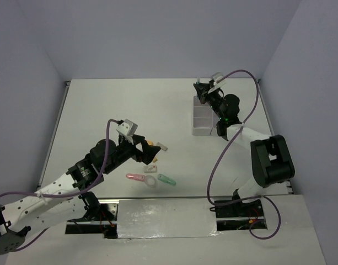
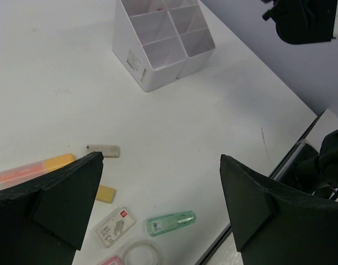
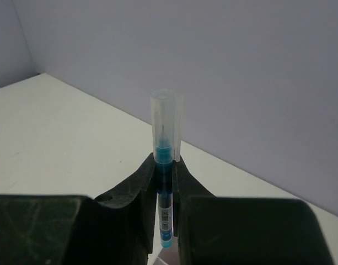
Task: Sort the stationery into containers
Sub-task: Place the pen in the storage box.
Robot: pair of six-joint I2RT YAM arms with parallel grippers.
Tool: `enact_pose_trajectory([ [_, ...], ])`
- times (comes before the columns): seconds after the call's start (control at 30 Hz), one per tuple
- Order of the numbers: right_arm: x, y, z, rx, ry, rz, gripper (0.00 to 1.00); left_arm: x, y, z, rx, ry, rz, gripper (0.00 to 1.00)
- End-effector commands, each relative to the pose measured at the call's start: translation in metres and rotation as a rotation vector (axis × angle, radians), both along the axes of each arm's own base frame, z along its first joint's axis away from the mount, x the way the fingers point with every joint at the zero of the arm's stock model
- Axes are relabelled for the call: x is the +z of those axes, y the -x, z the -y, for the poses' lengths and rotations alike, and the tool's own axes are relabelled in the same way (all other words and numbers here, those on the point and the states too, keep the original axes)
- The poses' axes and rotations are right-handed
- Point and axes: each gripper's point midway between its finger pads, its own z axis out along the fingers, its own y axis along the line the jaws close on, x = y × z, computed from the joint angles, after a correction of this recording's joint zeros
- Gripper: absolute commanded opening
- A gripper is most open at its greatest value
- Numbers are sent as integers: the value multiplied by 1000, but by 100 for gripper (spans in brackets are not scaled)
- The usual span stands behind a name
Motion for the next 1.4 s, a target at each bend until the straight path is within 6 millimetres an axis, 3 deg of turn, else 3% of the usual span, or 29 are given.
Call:
enact_pose_trajectory([
  [0.0, 9, -20, 7, -18, 48, 70, 0, 19, 3, 11, -54, 45, 52, 99],
  [0.27, -13, -39, 13, -23, 75, 38, 0, 20, 3, 11, -58, 44, 69, 99],
  [0.47, -23, -37, 19, -29, 62, 23, 4, 18, 1, 12, -51, 37, 70, 99],
  [0.67, -47, -40, 28, -45, 51, -23, 9, 19, -2, 9, -35, 31, 81, 99],
  [0.8, -45, -39, 34, -52, 33, -17, 10, 20, -3, 6, -20, 30, 88, 99],
  [0.93, -46, -40, 34, -43, 37, -24, 28, 21, -3, 4, -13, 31, 94, 99],
  [0.97, -47, -41, 33, -41, 35, -26, 40, 21, -4, 3, -8, 30, 93, 99],
  [1.03, -48, -40, 33, -34, 38, -24, 44, 21, -4, 3, -6, 28, 94, 99],
  [1.1, -49, -40, 34, -37, 37, -28, 63, 20, -6, 1, 6, 23, 93, 99],
  [1.23, -44, -36, 35, -33, 33, -15, 64, 19, -9, -1, 29, 21, 92, 99],
  [1.37, -19, -23, 38, -28, -12, 24, 70, 13, -21, -12, 133, 10, 53, 99],
])
